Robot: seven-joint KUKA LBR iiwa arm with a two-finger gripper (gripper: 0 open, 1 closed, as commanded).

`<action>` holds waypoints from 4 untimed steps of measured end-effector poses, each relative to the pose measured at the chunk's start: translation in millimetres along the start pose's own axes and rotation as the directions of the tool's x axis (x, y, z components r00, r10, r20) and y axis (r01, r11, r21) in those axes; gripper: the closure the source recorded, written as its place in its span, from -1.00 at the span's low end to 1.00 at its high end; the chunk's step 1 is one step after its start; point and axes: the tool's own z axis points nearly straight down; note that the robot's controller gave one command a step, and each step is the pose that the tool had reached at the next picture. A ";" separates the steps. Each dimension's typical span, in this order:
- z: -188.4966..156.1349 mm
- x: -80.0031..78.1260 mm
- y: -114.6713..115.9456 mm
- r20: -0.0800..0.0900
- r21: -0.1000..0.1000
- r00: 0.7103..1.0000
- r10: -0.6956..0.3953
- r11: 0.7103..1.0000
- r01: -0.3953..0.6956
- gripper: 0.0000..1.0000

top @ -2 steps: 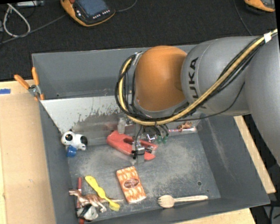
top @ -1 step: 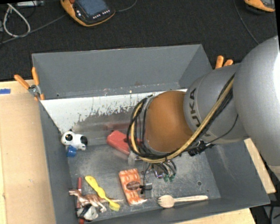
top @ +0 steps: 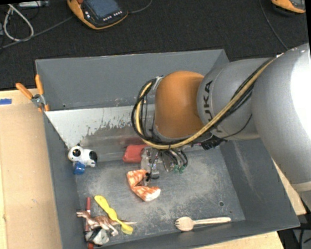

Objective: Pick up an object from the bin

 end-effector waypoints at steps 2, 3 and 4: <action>-31.4 2.0 -1.6 0.004 0.002 1.000 0.002 1.000 -0.002 1.00; -71.9 -0.2 -1.7 0.015 0.002 1.000 0.003 1.000 -0.004 1.00; -119.7 2.1 -1.5 0.010 0.002 1.000 0.004 1.000 -0.004 1.00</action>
Offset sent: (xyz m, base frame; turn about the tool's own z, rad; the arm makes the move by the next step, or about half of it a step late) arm 0.0000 -0.0002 0.0956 0.0004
